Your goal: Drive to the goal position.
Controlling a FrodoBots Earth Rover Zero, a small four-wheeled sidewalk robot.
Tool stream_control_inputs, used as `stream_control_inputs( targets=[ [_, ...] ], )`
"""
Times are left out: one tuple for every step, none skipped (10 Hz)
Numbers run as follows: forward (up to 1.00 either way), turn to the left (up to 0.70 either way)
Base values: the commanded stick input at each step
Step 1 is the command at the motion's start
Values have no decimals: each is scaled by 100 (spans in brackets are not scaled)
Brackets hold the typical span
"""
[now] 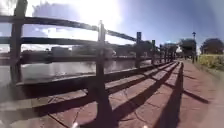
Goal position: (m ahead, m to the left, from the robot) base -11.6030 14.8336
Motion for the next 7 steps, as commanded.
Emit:
stream_control_inputs(
  targets=[
    [-70,-35],
    [-70,-35],
    [-26,-13],
    [0,0],
    [0,0],
    [31,0],
    [70,8]
  ],
)
